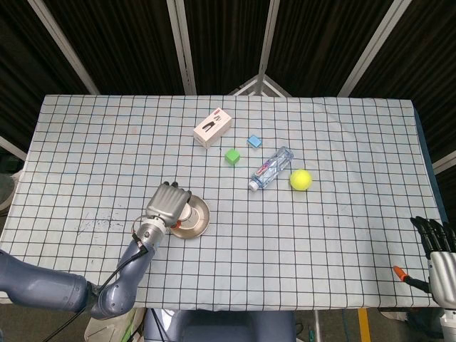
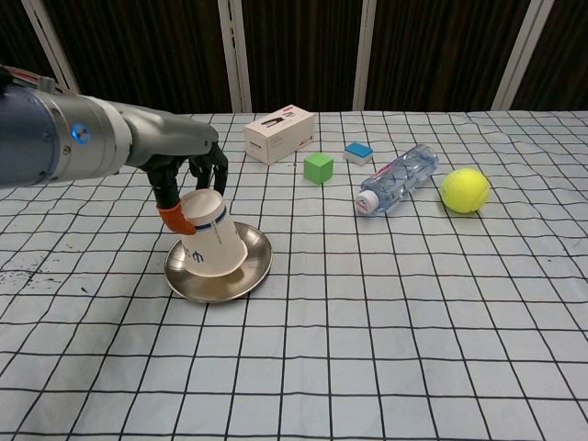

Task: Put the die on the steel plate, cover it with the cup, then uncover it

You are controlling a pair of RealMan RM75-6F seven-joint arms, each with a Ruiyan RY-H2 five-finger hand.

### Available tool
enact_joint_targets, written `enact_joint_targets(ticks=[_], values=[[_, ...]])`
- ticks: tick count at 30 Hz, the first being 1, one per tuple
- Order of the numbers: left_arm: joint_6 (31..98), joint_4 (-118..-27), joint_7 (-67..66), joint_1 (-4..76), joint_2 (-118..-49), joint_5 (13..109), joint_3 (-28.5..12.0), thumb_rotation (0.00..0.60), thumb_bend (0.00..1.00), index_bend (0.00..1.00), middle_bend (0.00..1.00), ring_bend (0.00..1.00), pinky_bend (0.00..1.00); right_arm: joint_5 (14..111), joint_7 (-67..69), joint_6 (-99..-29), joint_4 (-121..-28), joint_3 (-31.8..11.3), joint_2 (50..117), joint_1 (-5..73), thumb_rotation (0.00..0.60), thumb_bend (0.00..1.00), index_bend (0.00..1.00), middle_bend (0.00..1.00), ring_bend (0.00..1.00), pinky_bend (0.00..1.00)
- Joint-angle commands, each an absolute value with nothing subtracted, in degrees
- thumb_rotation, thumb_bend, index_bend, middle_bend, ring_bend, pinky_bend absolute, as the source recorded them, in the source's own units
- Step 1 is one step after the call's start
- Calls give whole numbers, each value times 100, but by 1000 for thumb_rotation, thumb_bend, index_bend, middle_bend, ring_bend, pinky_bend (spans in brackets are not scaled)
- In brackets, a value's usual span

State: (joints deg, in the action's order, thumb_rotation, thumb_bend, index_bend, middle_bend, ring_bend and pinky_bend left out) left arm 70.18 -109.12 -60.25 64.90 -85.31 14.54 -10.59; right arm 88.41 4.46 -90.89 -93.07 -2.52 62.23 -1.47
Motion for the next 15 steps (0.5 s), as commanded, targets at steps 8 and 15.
enact_joint_targets(ticks=[8, 15], values=[[6995, -10328, -6000, 6563, -8967, 1528, -914, 600, 413, 431, 385, 205, 248, 8834, 473, -9107, -9302, -260, 6214, -160, 600, 131, 120, 137, 96, 31], [6953, -10010, -5946, 6545, -9105, 1848, -789, 600, 419, 431, 382, 205, 248, 8829, 478, -9094, -9293, -261, 6216, -157, 600, 132, 120, 137, 95, 29]])
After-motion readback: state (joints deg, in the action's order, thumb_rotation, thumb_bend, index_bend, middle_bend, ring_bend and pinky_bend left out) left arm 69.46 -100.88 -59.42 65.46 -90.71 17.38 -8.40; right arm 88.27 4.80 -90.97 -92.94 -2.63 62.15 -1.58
